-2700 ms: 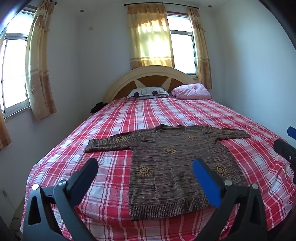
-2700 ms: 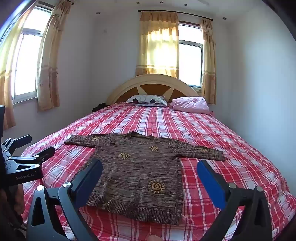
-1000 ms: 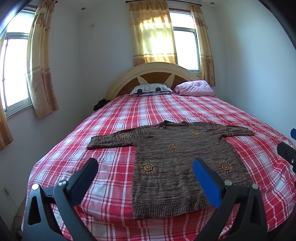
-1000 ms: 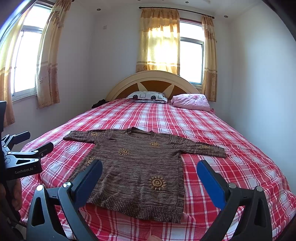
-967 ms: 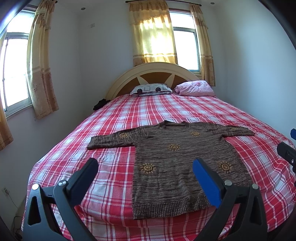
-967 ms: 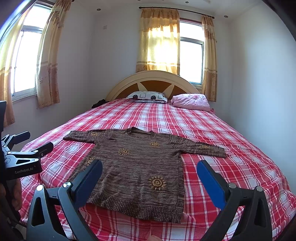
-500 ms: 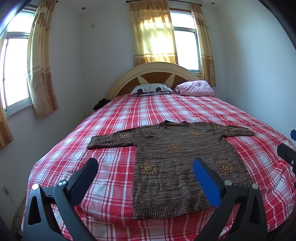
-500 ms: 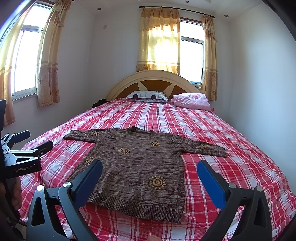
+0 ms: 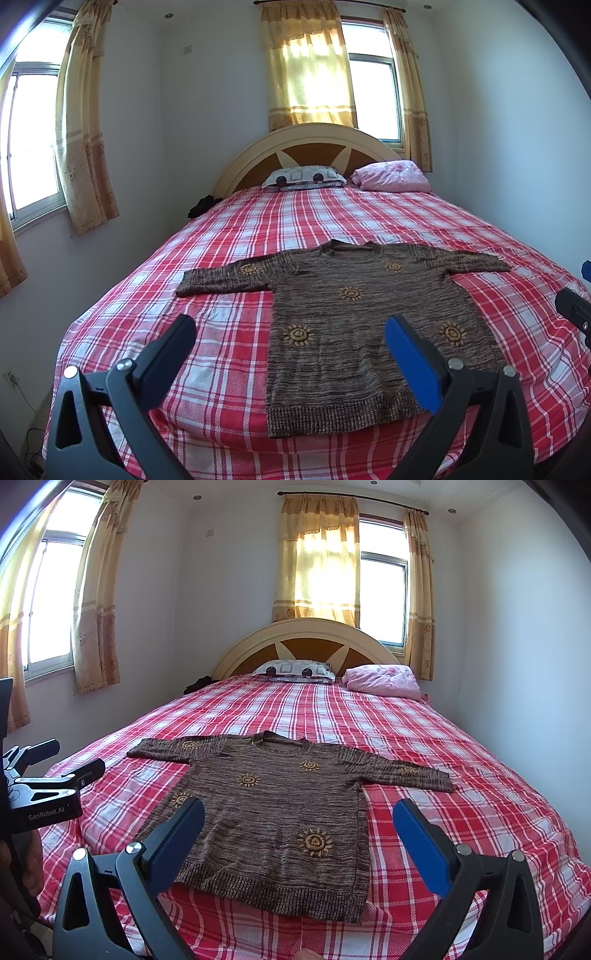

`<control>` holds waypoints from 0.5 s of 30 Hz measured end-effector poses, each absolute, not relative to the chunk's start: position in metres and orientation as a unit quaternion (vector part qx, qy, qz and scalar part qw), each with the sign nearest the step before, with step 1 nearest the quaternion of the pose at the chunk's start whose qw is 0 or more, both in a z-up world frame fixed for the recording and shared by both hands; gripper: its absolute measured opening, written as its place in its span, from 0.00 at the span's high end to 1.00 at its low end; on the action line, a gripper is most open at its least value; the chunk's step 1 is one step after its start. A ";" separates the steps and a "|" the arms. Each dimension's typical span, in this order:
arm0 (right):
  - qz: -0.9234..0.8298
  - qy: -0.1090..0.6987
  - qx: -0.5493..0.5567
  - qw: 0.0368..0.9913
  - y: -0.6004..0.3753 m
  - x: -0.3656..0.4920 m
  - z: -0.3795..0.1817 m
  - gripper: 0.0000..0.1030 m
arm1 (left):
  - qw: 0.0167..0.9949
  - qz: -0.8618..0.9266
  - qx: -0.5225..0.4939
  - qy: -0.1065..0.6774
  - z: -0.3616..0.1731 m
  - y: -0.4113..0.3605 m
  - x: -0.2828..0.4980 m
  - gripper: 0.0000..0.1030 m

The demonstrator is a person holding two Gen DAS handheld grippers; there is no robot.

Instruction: Fold small clothes

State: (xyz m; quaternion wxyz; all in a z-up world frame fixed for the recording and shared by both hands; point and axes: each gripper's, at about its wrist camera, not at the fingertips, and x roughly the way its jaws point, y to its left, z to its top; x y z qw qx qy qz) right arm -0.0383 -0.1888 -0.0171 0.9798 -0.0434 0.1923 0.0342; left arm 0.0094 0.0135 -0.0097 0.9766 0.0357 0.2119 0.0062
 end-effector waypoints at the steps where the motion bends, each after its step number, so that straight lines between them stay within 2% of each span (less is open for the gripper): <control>1: 0.035 0.192 -0.043 0.980 -0.189 -0.038 -0.017 0.01 | 0.977 0.006 0.035 0.212 -0.010 0.014 0.009 0.00; 15: 0.046 0.199 -0.044 0.978 -0.188 -0.034 -0.028 0.01 | 0.975 0.009 0.038 0.221 -0.017 0.012 0.017 0.00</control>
